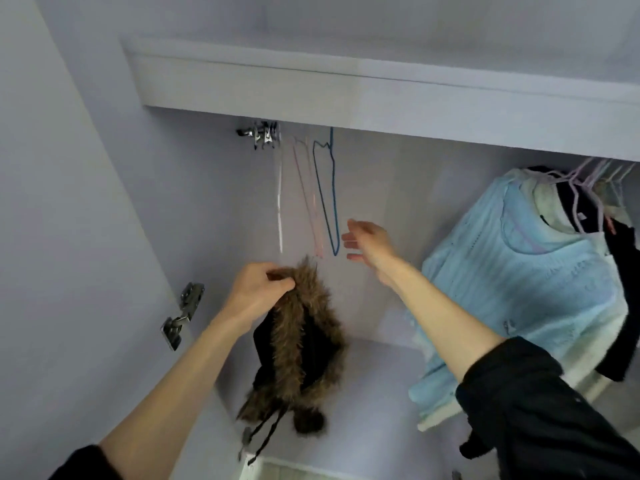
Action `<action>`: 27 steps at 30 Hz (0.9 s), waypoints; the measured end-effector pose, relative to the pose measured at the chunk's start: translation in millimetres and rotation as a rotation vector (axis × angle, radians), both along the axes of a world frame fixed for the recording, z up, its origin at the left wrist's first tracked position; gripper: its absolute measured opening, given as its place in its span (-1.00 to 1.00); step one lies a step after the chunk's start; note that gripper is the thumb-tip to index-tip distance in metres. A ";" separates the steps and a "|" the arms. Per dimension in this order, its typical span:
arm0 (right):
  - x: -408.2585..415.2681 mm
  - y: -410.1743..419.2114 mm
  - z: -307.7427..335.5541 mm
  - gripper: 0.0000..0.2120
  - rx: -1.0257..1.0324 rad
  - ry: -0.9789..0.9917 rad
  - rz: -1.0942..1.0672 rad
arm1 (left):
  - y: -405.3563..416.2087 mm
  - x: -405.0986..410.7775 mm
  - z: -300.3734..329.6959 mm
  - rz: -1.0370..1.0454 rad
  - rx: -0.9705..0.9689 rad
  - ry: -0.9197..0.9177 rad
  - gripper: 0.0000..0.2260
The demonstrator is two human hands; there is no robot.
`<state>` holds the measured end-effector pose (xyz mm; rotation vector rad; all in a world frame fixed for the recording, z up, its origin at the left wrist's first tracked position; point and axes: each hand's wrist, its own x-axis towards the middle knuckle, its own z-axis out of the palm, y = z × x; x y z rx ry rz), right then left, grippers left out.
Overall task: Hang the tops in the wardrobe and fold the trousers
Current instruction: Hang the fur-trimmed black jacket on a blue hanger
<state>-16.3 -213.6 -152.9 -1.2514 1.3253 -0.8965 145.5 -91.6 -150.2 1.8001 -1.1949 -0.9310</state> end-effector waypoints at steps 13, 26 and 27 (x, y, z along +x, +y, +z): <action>33.1 -47.6 28.9 -0.76 -0.018 -0.187 -0.081 | -10.1 20.3 5.2 0.126 -0.037 0.046 -0.91; -51.6 6.3 -46.0 -0.43 -0.230 -0.018 -0.346 | -2.7 -0.2 -4.7 0.068 0.109 0.133 -0.88; -63.3 11.2 -52.1 -0.41 -0.225 -0.064 -0.364 | -2.7 -3.5 -5.2 0.058 0.119 0.132 -0.88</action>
